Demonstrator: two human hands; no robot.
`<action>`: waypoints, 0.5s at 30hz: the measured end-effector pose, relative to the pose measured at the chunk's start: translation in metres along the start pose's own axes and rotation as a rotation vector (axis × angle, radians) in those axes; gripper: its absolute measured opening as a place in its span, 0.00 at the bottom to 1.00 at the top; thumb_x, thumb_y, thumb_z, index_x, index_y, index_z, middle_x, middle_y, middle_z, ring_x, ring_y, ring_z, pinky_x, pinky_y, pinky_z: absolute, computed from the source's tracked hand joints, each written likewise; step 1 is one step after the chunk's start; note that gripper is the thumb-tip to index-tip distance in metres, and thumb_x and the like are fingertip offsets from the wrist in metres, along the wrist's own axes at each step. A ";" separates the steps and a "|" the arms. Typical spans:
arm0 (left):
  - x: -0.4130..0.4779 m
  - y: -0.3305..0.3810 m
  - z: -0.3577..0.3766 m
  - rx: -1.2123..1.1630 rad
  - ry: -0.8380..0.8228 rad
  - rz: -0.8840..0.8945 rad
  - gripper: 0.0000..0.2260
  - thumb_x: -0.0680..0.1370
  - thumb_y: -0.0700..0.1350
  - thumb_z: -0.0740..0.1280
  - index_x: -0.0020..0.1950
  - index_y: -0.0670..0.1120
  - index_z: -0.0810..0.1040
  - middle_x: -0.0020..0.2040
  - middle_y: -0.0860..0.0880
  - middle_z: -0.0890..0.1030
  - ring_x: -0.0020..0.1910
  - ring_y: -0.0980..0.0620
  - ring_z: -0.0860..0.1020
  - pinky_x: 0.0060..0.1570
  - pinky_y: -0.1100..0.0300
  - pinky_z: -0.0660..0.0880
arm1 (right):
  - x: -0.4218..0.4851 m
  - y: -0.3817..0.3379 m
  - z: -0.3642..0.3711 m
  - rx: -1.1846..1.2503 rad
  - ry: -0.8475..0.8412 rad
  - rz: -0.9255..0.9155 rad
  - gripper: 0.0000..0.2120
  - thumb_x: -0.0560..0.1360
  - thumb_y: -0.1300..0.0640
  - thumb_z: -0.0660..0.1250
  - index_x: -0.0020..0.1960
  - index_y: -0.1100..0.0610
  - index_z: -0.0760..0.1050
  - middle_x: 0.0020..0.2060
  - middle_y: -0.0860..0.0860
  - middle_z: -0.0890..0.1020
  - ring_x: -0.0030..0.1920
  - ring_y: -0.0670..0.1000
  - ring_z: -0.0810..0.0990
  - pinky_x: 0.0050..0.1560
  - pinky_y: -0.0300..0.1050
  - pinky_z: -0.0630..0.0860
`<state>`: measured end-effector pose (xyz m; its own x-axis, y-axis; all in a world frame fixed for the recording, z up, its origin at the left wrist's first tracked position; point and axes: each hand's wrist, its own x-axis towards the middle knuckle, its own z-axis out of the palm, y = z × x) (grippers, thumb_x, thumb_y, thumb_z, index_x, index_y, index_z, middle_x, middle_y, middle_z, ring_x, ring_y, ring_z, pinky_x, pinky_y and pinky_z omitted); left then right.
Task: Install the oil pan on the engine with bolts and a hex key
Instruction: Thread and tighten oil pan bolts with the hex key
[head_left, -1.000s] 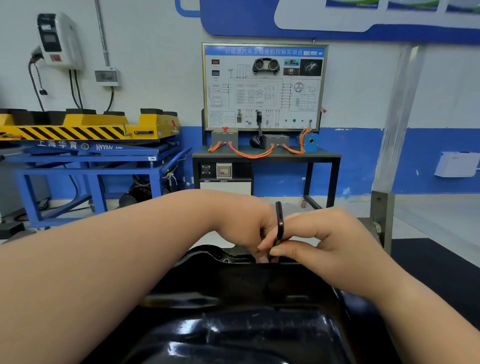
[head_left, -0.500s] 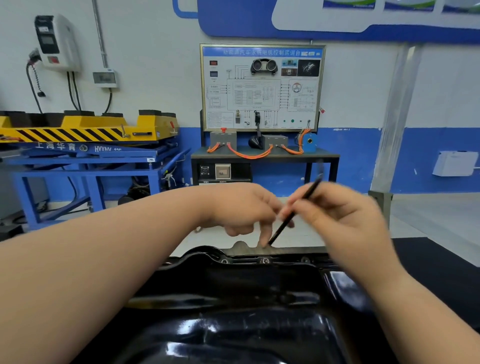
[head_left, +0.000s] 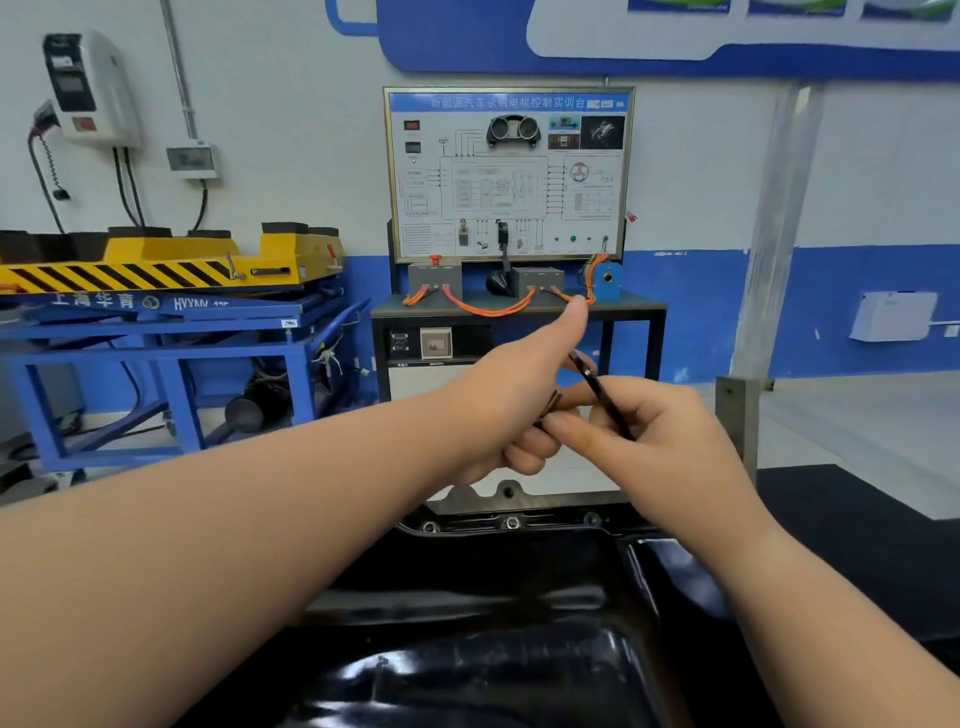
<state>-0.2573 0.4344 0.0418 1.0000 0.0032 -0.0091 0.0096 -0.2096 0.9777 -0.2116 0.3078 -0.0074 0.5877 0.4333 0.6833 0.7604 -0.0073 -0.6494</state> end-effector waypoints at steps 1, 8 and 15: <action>0.001 0.000 0.003 0.020 0.000 0.006 0.27 0.75 0.69 0.52 0.53 0.46 0.70 0.32 0.48 0.61 0.21 0.55 0.53 0.26 0.65 0.50 | 0.000 -0.001 0.000 0.037 -0.005 0.011 0.17 0.70 0.55 0.70 0.42 0.72 0.76 0.24 0.53 0.66 0.27 0.41 0.66 0.31 0.33 0.64; 0.002 -0.002 0.007 0.098 0.000 0.014 0.25 0.75 0.68 0.52 0.47 0.47 0.71 0.30 0.50 0.64 0.21 0.55 0.56 0.25 0.65 0.51 | 0.003 0.004 -0.007 0.025 -0.074 0.066 0.08 0.75 0.61 0.67 0.41 0.64 0.80 0.33 0.49 0.83 0.42 0.29 0.76 0.40 0.27 0.70; 0.000 0.002 0.001 0.205 0.029 0.160 0.06 0.78 0.45 0.64 0.53 0.46 0.75 0.37 0.47 0.81 0.19 0.56 0.57 0.21 0.69 0.55 | 0.009 0.021 -0.024 0.006 0.174 0.173 0.11 0.76 0.52 0.65 0.36 0.55 0.76 0.24 0.46 0.68 0.26 0.45 0.64 0.30 0.47 0.64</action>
<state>-0.2570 0.4333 0.0435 0.9883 -0.0187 0.1511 -0.1457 -0.4035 0.9033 -0.1833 0.2898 -0.0070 0.7484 0.2644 0.6083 0.6426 -0.0623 -0.7636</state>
